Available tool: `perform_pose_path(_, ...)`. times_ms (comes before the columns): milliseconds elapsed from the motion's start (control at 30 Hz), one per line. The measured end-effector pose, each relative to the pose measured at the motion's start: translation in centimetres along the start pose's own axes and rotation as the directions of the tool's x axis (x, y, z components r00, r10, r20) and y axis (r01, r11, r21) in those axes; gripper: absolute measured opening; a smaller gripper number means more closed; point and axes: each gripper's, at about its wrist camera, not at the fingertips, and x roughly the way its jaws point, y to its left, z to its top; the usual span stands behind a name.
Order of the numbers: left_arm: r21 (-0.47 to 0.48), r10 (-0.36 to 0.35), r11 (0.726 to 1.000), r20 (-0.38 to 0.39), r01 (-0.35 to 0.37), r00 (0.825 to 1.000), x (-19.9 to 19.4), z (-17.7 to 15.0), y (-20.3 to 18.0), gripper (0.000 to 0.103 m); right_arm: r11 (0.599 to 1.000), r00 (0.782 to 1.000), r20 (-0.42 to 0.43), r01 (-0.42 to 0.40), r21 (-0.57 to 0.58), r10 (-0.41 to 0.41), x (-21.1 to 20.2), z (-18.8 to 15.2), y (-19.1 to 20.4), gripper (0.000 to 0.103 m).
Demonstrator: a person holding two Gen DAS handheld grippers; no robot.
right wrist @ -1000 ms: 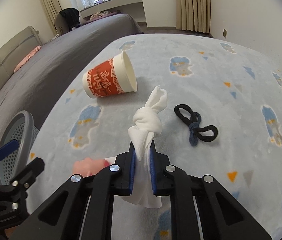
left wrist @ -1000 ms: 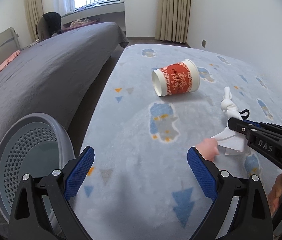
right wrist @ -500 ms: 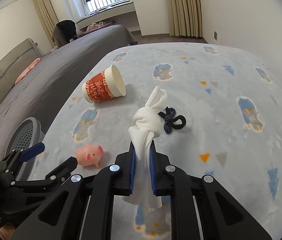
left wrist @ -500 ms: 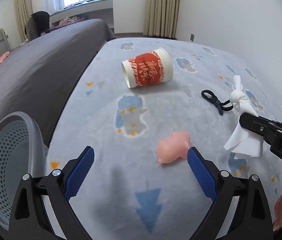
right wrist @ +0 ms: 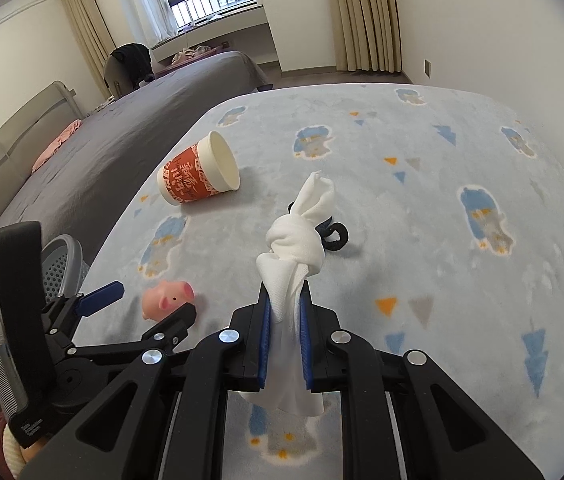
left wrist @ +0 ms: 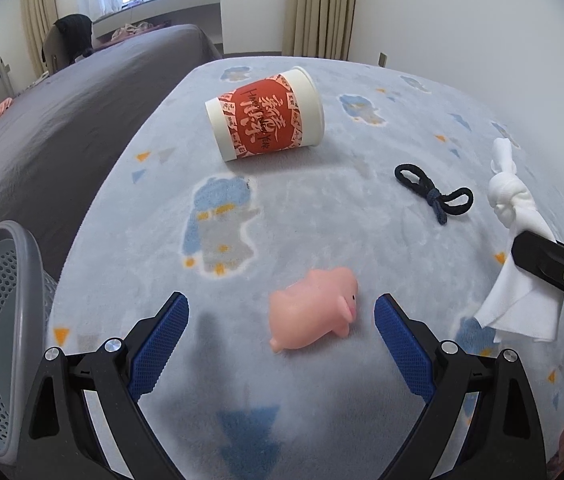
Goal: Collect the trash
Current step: 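Grasp the white knotted tissue with the right tool while the left tool reaches the pink pig, then close the left tool on the pink pig toy and lift it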
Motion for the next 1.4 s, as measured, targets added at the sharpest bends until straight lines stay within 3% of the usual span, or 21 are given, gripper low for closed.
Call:
perform_pose_path(133, -0.008, 0.002, 1.000, -0.006, -0.002, 1.000, 0.5, 0.4, -0.2, 0.089, 1.000, 1.000, -0.002, -0.003, 0.004, 0.003, 0.0, 0.0, -0.1, 0.013)
perform_pose_path(400, 0.001, 0.013, 1.000, -0.027, -0.013, 1.000, 1.4, 0.4, -0.3, 0.069, 1.000, 1.000, -0.004, -0.010, 0.001, 0.010, -0.1, 0.0, -0.1, 0.013)
perform_pose_path(567, 0.022, 0.011, 1.000, -0.014, -0.011, 1.000, 0.9, 0.3, -0.3, 0.041, 1.000, 1.000, -0.011, -0.007, 0.004, 0.007, 0.0, 0.0, -0.1, 0.013)
perform_pose_path(967, -0.009, 0.007, 1.000, 0.035, -0.006, 0.999, -2.5, -0.1, 3.0, 0.040, 0.999, 1.000, -0.005, -0.015, -0.028, 0.015, 0.2, 0.4, 2.3, 0.013)
perform_pose_path(1400, -0.102, 0.078, 0.993, 0.116, -0.066, 0.990, -7.9, -0.8, 10.2, 0.040, 0.989, 0.996, 0.013, -0.086, -0.120, 0.088, 0.5, 1.9, 10.3, 0.013)
